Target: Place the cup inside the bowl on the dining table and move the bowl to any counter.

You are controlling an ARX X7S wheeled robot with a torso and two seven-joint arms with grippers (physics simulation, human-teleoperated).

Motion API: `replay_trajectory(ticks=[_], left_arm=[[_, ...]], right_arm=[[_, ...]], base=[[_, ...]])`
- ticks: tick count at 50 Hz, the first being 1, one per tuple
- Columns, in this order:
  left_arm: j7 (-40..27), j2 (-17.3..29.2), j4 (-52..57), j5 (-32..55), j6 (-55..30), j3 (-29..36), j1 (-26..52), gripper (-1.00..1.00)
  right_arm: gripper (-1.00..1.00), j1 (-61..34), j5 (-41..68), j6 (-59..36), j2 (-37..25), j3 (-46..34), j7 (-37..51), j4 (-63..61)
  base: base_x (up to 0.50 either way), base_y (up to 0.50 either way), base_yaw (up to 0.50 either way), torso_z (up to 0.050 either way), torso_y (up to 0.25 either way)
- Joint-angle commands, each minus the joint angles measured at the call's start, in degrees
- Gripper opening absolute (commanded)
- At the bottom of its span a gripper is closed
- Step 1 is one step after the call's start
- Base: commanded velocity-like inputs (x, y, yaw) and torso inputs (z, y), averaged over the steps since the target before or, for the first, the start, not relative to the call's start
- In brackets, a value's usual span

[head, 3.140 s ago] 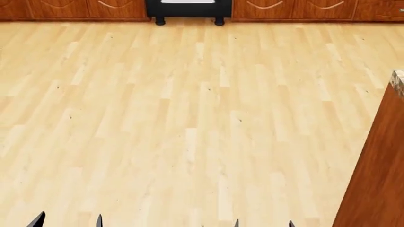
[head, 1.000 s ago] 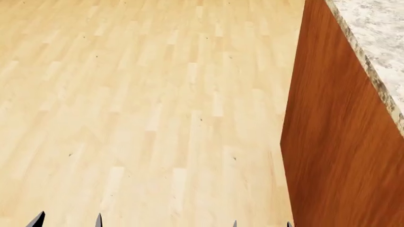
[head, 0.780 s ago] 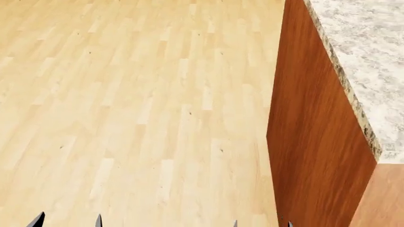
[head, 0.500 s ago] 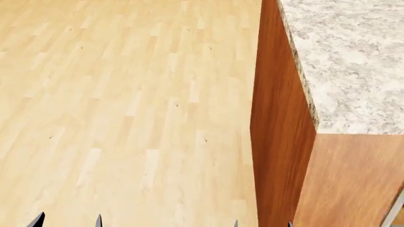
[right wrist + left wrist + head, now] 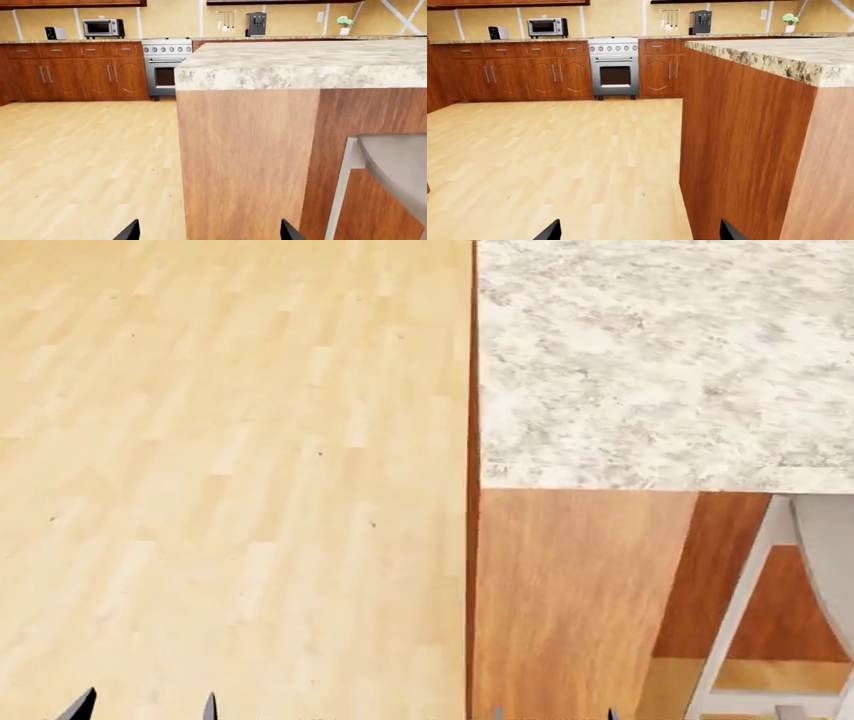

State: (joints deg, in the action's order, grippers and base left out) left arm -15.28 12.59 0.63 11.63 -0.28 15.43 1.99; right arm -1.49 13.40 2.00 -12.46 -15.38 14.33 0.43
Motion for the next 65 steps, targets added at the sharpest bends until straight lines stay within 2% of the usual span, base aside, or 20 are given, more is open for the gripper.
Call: replay_trajectory(ticks=[1, 65], left_arm=[[-0.24, 0.16, -0.02, 0.14, -0.01, 0.35, 0.18, 1.00], [-1.39, 1.76, 0.32, 1.35, 1.09, 1.64, -0.34, 1.00]], right_arm=[[1.00, -0.12, 0.08, 0.13, -0.24, -0.31, 0.22, 0.03], [1.00, -0.40, 0.84, 0.69, -1.39, -1.83, 1.66, 0.11]], base=[[-0.04, -0.50, 0.00, 0.000, 0.000], [-0.06, -0.50, 0.00, 0.000, 0.000]])
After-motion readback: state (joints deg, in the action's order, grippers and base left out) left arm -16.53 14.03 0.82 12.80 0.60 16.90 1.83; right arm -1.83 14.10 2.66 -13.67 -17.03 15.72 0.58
